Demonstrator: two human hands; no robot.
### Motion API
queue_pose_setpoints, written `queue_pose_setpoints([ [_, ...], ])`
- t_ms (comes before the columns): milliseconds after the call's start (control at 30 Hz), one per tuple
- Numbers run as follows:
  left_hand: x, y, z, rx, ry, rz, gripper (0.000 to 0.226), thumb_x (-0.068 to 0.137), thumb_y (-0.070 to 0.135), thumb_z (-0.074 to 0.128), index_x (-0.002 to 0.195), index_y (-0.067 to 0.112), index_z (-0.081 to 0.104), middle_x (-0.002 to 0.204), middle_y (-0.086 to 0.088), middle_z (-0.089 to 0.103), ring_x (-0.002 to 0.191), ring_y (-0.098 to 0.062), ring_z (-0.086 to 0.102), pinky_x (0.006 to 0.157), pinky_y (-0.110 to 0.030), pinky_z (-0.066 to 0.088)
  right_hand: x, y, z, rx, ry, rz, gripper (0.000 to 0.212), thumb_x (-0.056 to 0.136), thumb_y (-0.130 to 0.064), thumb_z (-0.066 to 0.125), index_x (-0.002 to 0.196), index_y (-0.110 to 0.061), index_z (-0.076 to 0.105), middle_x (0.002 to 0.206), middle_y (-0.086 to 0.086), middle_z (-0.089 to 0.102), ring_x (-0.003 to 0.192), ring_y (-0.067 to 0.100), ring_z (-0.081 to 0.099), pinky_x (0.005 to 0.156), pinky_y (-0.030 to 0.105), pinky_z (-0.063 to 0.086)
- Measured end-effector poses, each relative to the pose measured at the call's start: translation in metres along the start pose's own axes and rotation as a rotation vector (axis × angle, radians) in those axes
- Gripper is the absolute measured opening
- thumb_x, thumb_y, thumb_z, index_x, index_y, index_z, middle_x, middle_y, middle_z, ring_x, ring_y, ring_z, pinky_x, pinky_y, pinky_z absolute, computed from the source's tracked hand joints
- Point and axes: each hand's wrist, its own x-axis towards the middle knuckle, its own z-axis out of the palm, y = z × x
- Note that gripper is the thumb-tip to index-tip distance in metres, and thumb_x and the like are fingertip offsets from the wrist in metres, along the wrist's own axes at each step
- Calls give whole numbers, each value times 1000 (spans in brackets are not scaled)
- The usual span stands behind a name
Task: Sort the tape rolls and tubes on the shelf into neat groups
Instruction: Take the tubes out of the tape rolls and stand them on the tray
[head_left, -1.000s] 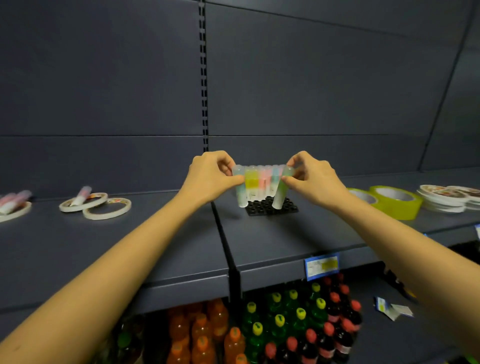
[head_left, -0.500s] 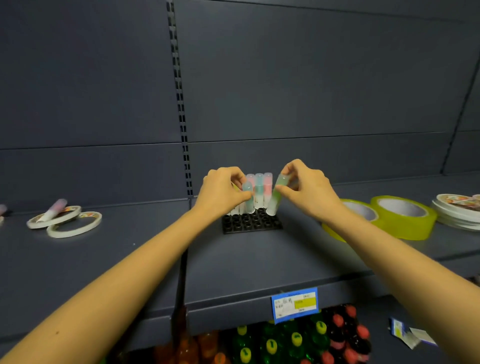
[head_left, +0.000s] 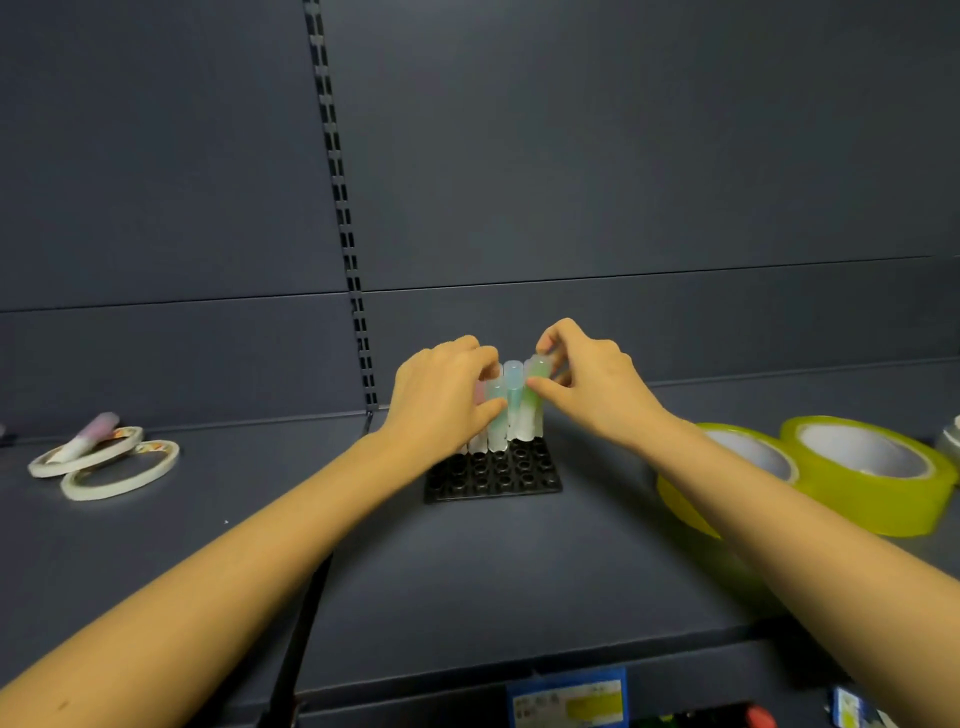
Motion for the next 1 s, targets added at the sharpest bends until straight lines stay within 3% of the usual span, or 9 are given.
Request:
queue_pose_setpoints([
  [133,3,-2,7,128,12,65,28,88,39,56,106,18,61,107,1,54,94,-17,50,71,-23,25,7,2,4,-10,-62,-47,26,87,-24,63,106,-16,45,91,2,65,83,23,62,74,30,43],
  [267,1,3,13,161,16,41,27,88,30,52,106,12,64,104,-4,52,92,-20,46,70,-24,21,10,3,7,-24,-118,-55,28,87,-27,64,106,-15,47,94,3,66,88,27,61,82,39,49],
  [333,1,5,11,162,13,28,28,87,26,50,104,11,66,102,-5,52,90,-20,44,69,-25,21,10,2,8,-60,-118,-80,27,88,-29,64,107,-15,50,98,4,65,91,28,61,80,39,50],
  [500,-7,-3,-8,186,-9,7,33,87,23,51,115,16,66,120,-8,52,105,-25,47,78,-32,29,19,-9,-4,-304,-102,-168,21,91,-33,55,107,-23,64,112,0,52,97,26,57,68,31,35],
  [600,-19,-13,-23,147,142,-132,24,84,15,55,102,7,69,111,-11,59,97,-28,56,75,-36,38,25,-16,-14,-352,-179,-178,22,90,-25,52,106,-23,67,114,1,52,101,27,56,70,31,34],
  [767,-49,-39,-48,226,97,-370,22,90,22,50,101,11,66,100,-5,64,92,-24,57,75,-30,35,32,-38,-11,-500,-130,-280,28,90,-25,49,113,-19,64,115,3,52,104,26,55,68,30,32],
  [900,-90,-51,-70,258,90,-518,22,89,25,50,97,12,67,96,-4,67,88,-22,59,74,-33,44,20,-65,17,-234,-146,-359,29,92,-28,48,119,-22,58,119,0,57,103,26,57,72,30,37],
  [1000,-122,-55,-86,280,101,-613,22,87,25,51,92,12,68,96,-2,68,99,-23,58,71,-32,44,8,-93,42,-131,-240,-415,31,91,-30,53,121,-23,56,119,-1,61,106,26,57,78,31,44],
])
